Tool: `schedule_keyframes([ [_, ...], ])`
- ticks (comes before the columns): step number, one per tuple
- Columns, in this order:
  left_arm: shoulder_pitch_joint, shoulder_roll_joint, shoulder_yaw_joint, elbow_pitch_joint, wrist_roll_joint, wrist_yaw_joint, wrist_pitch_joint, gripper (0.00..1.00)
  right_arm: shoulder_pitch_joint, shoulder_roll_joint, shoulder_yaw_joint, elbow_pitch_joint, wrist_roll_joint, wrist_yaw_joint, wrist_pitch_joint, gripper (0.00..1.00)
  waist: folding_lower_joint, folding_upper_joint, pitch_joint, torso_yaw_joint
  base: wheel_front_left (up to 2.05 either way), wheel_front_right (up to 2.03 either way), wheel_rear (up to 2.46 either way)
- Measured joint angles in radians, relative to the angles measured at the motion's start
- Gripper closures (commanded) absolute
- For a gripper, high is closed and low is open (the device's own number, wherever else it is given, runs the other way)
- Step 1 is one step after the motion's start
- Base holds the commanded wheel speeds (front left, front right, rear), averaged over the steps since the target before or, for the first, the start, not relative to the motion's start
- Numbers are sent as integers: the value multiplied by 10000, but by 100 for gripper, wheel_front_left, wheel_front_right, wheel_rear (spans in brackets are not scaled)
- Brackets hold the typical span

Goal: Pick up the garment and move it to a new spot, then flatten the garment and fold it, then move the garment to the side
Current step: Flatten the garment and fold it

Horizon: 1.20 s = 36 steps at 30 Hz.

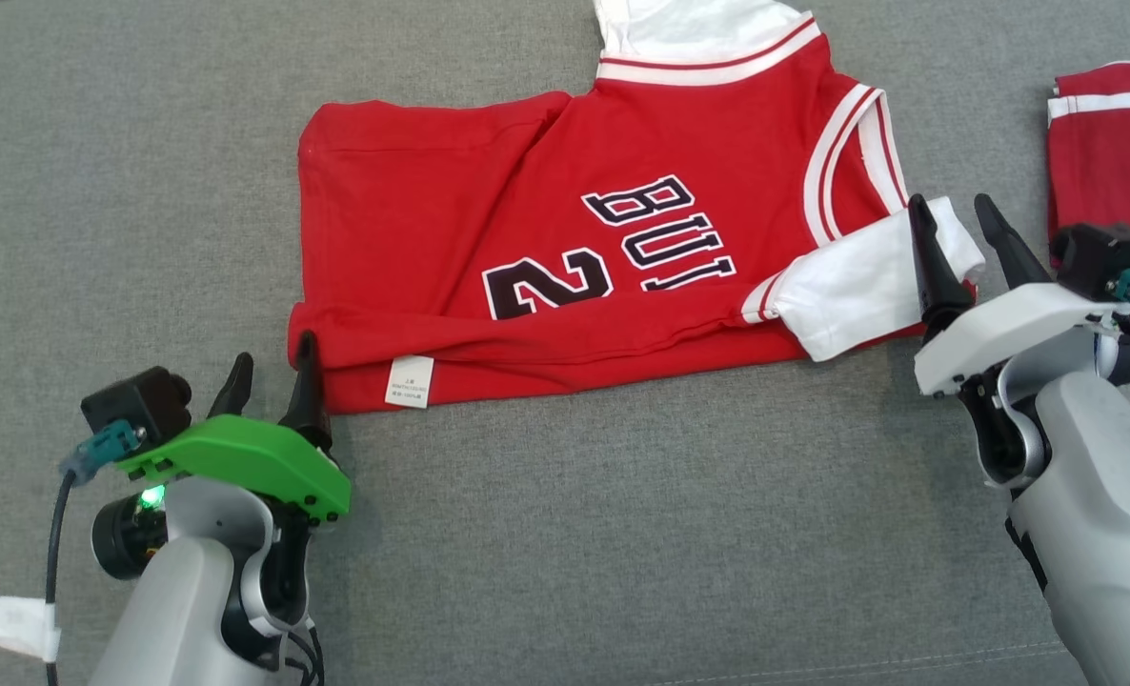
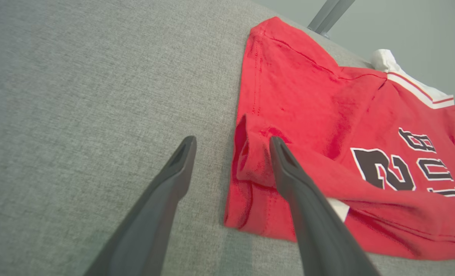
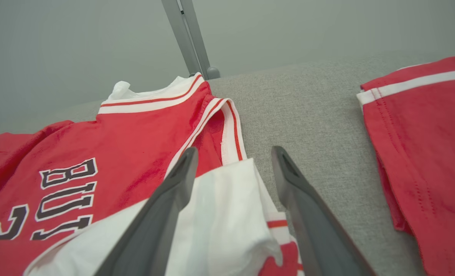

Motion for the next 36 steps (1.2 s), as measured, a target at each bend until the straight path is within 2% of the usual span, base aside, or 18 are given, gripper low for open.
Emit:
schedule_keyframes([
  [4,599,113,-73,-196,385,29,-629,0,570,-245,92,-280,-163,0,-326,0,0,0,-203,8,0,0,0],
  [8,1331,123,-337,-445,458,75,-683,0,1358,-548,-121,-757,-165,0,-382,0,0,0,-400,-24,0,0,0],
  [14,1368,117,-669,-518,539,71,-307,0,2180,-984,-92,-1244,-184,0,539,0,0,0,-225,-34,0,0,0],
  [29,523,88,-819,119,449,-136,-35,0,2159,-838,316,-1737,-130,0,1522,0,0,0,262,-36,0,0,0],
  [30,473,92,-842,148,445,-165,-2,9,2112,-838,357,-1749,-125,0,1590,0,0,0,276,-36,0,0,0],
  [31,427,88,-853,174,433,-203,15,55,2067,-842,426,-1762,-86,-4,1689,0,0,0,289,-35,0,0,0],
  [32,386,94,-890,203,433,-249,35,100,2015,-846,508,-1762,-50,-4,1797,40,0,0,299,-38,0,0,0],
  [33,341,104,-930,240,430,-322,88,100,1948,-848,593,-1762,15,-4,1906,91,0,0,304,-45,0,0,0],
  [34,307,102,-965,267,399,-387,125,100,1880,-848,667,-1751,121,-4,2036,100,0,0,300,-51,0,0,0],
  [36,295,105,-1043,268,336,-529,232,100,1762,-932,798,-1735,291,-4,2291,100,1,0,272,-55,0,0,0],
])
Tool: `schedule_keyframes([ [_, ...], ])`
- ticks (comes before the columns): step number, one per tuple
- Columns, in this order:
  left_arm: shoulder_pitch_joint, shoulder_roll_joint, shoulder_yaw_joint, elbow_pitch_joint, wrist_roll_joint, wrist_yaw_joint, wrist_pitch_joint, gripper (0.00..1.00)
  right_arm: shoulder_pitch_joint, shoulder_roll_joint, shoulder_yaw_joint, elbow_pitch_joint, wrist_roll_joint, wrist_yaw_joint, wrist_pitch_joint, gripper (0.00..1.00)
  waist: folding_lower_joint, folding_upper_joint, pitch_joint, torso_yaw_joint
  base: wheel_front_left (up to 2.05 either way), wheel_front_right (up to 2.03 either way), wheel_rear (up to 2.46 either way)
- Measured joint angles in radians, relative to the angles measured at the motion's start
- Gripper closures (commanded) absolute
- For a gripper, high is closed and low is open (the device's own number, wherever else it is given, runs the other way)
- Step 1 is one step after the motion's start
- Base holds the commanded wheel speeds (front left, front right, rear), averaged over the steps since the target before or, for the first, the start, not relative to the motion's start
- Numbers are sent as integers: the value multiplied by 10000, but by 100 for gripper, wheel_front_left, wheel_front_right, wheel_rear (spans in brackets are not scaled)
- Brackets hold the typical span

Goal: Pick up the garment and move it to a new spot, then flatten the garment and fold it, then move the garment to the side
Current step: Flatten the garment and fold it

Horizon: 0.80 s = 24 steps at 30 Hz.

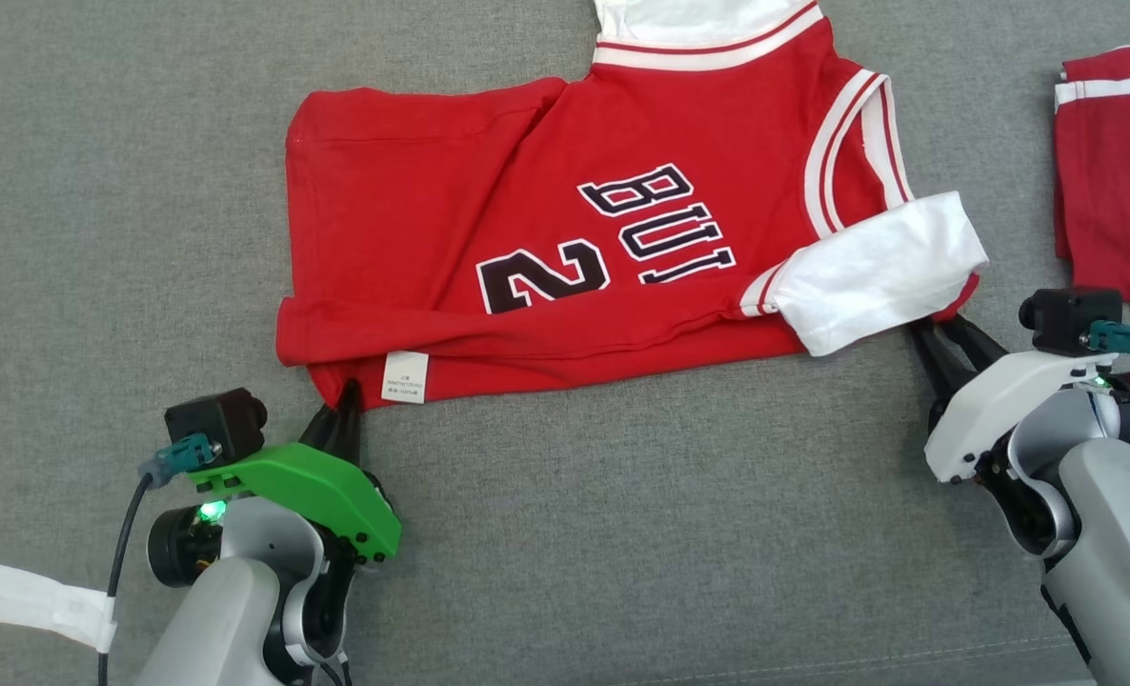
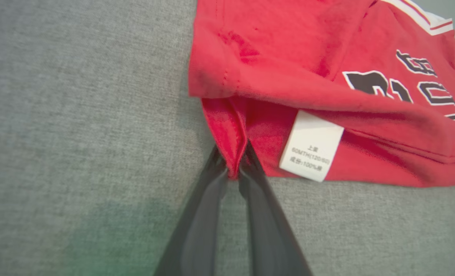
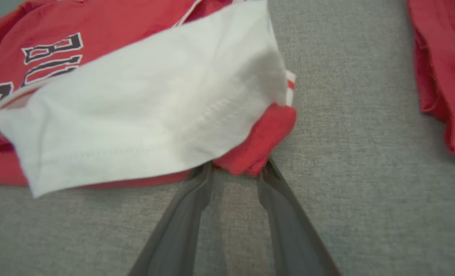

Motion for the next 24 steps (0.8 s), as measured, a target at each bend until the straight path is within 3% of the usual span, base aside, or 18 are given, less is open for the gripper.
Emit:
schedule_keyframes([
  [5,79,59,82,-775,-575,-299,481,100,-164,-261,-211,-397,1106,10,976,100,0,0,-165,-1,0,0,0],
  [14,990,686,522,-3655,-1657,-190,1745,100,430,-1802,-729,-2109,2426,10,3423,100,0,0,-481,-34,0,0,0],
  [18,1811,915,527,-4096,-1655,94,1866,100,1360,-1868,-963,-2564,2673,10,3950,100,0,0,-517,-45,0,0,0],
  [24,2947,874,372,-3923,-1546,303,1534,100,2524,-1714,-1429,-2704,2429,13,3843,100,0,0,-417,-86,0,0,0],
])
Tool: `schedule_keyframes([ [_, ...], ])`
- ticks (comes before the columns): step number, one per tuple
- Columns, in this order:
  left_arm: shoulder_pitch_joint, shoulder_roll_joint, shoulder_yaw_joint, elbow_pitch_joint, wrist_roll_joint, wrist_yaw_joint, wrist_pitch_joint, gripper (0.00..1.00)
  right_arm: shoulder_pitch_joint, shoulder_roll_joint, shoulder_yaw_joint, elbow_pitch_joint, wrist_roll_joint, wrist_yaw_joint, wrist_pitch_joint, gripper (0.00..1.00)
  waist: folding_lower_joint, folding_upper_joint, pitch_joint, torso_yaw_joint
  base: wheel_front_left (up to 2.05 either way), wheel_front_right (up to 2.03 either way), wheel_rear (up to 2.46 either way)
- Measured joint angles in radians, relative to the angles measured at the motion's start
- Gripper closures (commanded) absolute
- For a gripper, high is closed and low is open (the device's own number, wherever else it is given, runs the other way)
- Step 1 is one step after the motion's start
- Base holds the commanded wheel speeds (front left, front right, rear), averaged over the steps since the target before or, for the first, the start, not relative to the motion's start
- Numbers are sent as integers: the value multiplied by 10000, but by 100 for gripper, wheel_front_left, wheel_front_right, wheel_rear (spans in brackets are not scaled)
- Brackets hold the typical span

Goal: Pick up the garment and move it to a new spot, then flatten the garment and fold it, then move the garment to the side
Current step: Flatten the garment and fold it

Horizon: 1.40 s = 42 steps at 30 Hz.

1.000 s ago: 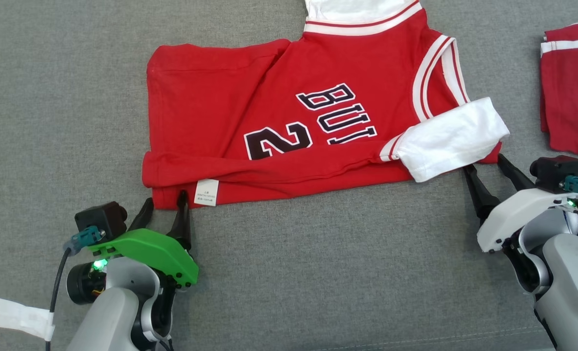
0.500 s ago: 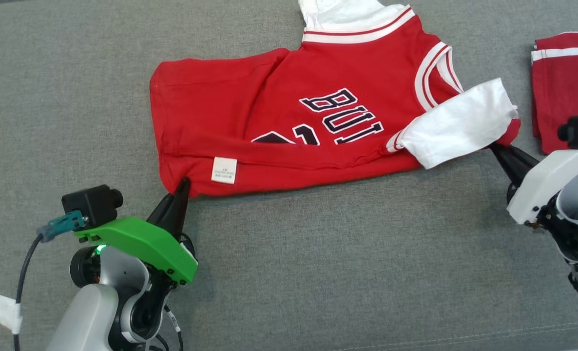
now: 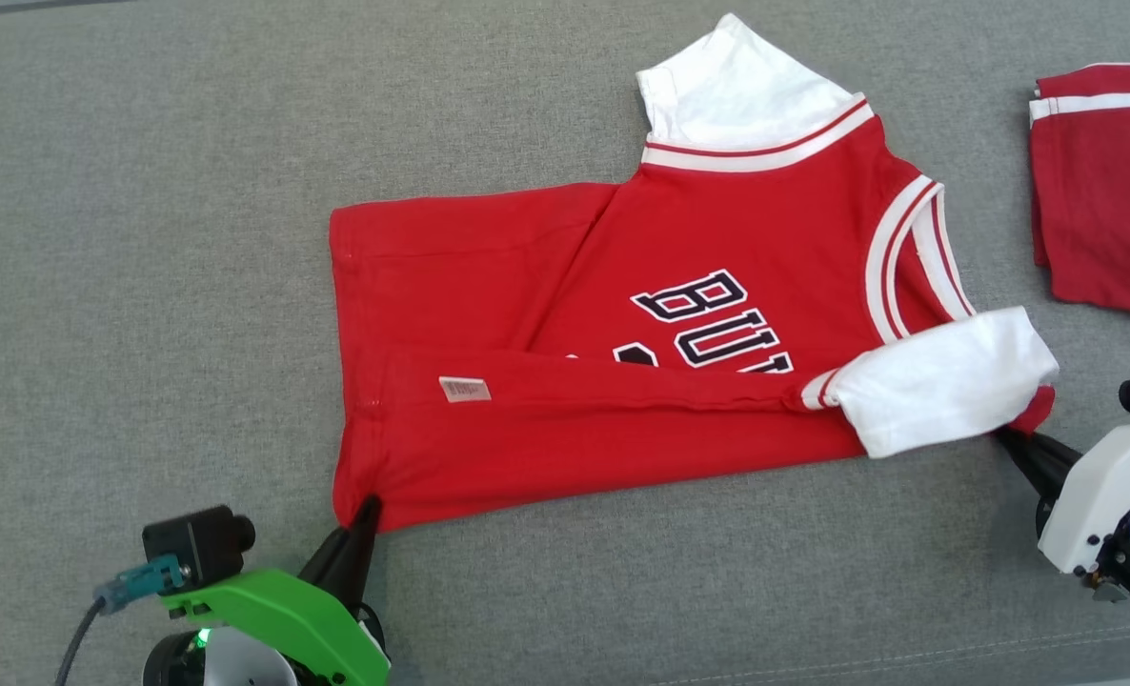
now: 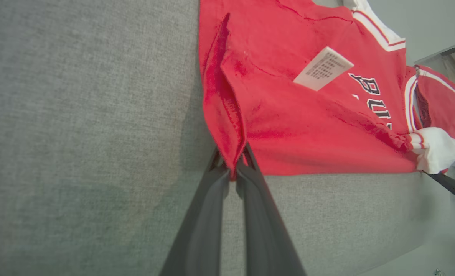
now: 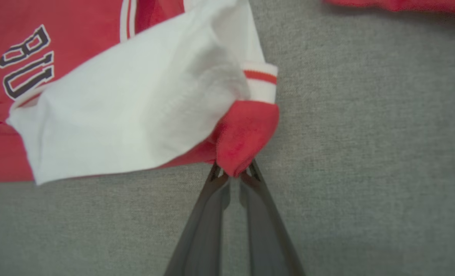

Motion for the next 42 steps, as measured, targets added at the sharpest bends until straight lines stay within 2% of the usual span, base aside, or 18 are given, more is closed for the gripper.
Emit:
schedule_keyframes([
  [4,429,-69,-217,387,314,86,-311,100,463,209,-92,174,-171,12,-211,100,0,0,41,43,0,0,0],
  [10,1123,-222,-234,259,151,25,-610,100,949,65,-173,184,-236,38,-500,100,0,0,25,154,0,0,0],
  [11,1173,-226,-173,174,150,33,-694,75,990,29,-194,171,-245,46,-598,98,0,0,23,172,0,0,0],
  [12,1207,-226,-107,-35,151,67,-803,0,1027,-40,-224,109,-278,40,-721,54,0,0,16,196,0,0,0],
  [13,1207,-226,-107,-35,151,67,-803,0,1027,-40,-224,109,-278,40,-721,0,0,0,16,196,0,0,0],
  [19,889,71,311,-859,414,359,-915,0,654,-642,-523,-949,-249,-6,-662,0,0,0,157,255,0,0,0],
  [21,-104,224,332,-1032,627,359,-717,0,-244,-748,-744,-1597,-309,-6,-531,0,0,0,387,296,0,0,0],
  [24,-915,165,217,-941,662,347,-472,0,-962,-621,-757,-1691,-514,-6,-407,0,0,0,584,330,0,0,0],
  [28,-2591,-58,-163,146,1081,290,-184,0,-2176,-301,-305,-1628,-1101,-8,-40,0,0,0,1004,453,0,0,0],
  [31,-3461,-382,-426,1068,1216,161,-176,0,-2613,50,29,-1634,-1122,-10,75,0,0,0,1255,602,0,0,0],
  [36,-4046,-500,-535,2027,1258,-73,-307,0,-2956,58,472,-1442,-1365,-10,63,0,0,0,1510,739,0,0,0],
  [42,-4501,-562,-665,2374,1308,-263,-293,0,-4082,48,773,-840,-1739,-10,40,0,0,0,1812,748,0,0,0],
])
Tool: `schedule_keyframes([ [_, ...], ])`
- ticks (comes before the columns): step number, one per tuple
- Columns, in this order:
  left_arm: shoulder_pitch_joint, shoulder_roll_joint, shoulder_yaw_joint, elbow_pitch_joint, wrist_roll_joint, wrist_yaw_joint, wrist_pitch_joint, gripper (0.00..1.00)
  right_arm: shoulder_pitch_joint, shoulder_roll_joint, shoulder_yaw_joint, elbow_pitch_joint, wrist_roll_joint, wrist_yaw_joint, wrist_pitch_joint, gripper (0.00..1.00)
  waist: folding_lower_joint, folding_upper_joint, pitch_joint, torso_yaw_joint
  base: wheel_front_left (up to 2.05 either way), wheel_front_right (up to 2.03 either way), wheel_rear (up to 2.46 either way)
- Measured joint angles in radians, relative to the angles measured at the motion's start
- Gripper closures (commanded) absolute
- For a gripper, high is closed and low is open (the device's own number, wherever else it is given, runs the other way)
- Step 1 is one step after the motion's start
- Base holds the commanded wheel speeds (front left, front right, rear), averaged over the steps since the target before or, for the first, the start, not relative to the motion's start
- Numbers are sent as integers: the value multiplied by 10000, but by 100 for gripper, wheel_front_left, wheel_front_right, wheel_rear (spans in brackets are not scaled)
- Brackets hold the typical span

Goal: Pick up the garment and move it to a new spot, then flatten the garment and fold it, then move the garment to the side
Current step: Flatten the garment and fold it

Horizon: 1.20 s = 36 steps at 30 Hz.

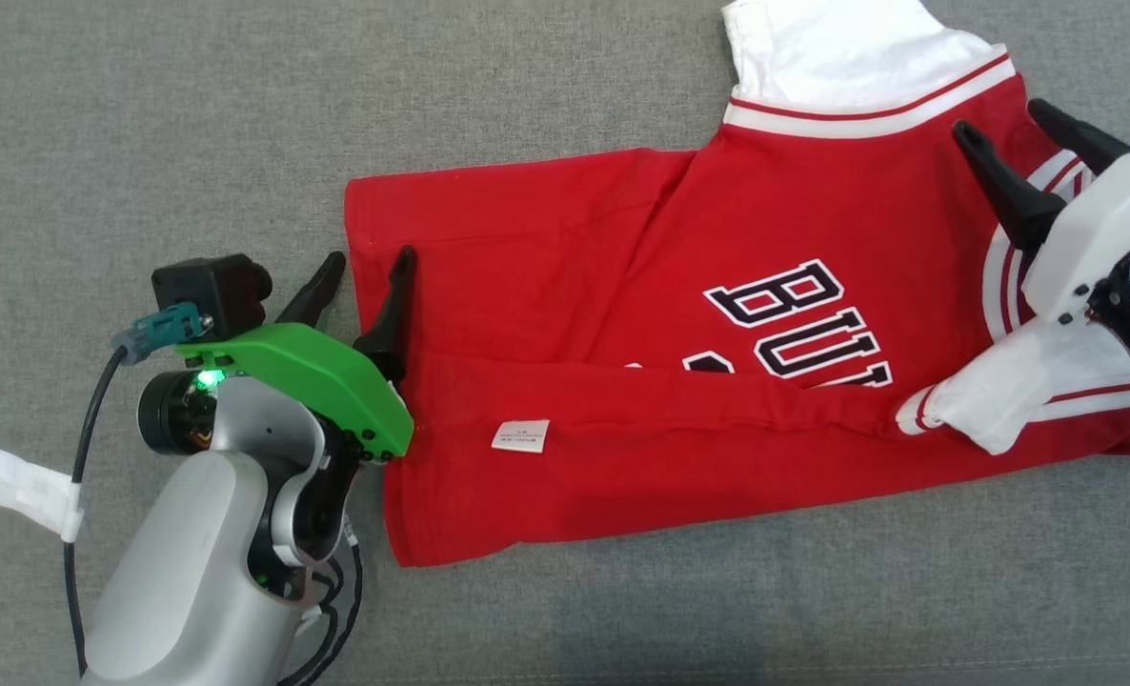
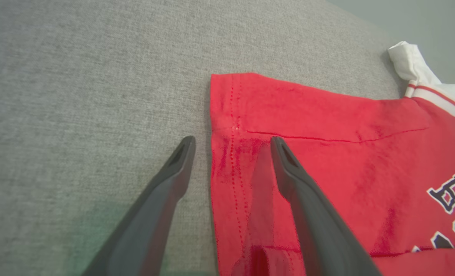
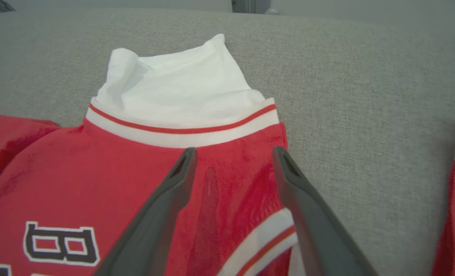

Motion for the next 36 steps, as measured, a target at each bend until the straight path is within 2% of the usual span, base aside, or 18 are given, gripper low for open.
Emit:
schedule_keyframes([
  [11,-1525,-378,-387,251,228,-286,211,0,-3383,301,546,1923,-932,0,341,0,0,0,1091,425,0,0,0],
  [18,-2044,-606,-650,244,328,-531,163,0,-4616,738,857,3156,-1266,-2,263,0,0,0,1762,849,0,0,0],
  [19,-2072,-619,-681,228,326,-569,163,6,-4724,759,913,3256,-1267,-2,184,0,0,0,1815,914,0,0,0],
  [20,-2091,-627,-711,213,326,-614,163,50,-4796,775,953,3352,-1262,-6,119,0,0,0,1860,975,0,0,0],
  [22,-2136,-616,-755,180,322,-694,169,100,-4910,796,1032,3488,-1220,-8,-2,0,0,0,1921,1063,0,0,0],
  [24,-2140,-552,-790,136,307,-754,217,100,-4989,823,1122,3605,-1057,-8,-65,0,0,0,1948,1082,0,0,0],
  [25,-2138,-512,-842,98,291,-809,295,100,-5000,830,1177,3649,-980,-8,-142,53,0,0,1943,1069,0,0,0],
  [26,-2129,-487,-880,58,245,-828,355,100,-5000,851,1231,3687,-867,-10,-207,100,0,0,1930,1048,0,0,0],
  [30,-2049,-441,-836,-130,165,-838,389,100,-4974,842,1557,3764,-443,2,-570,100,0,0,1817,959,0,0,0],
  [36,-2023,-180,-416,-155,167,-504,267,100,-4956,748,1400,4196,-349,6,-1588,100,1,0,1507,770,0,0,0],
])
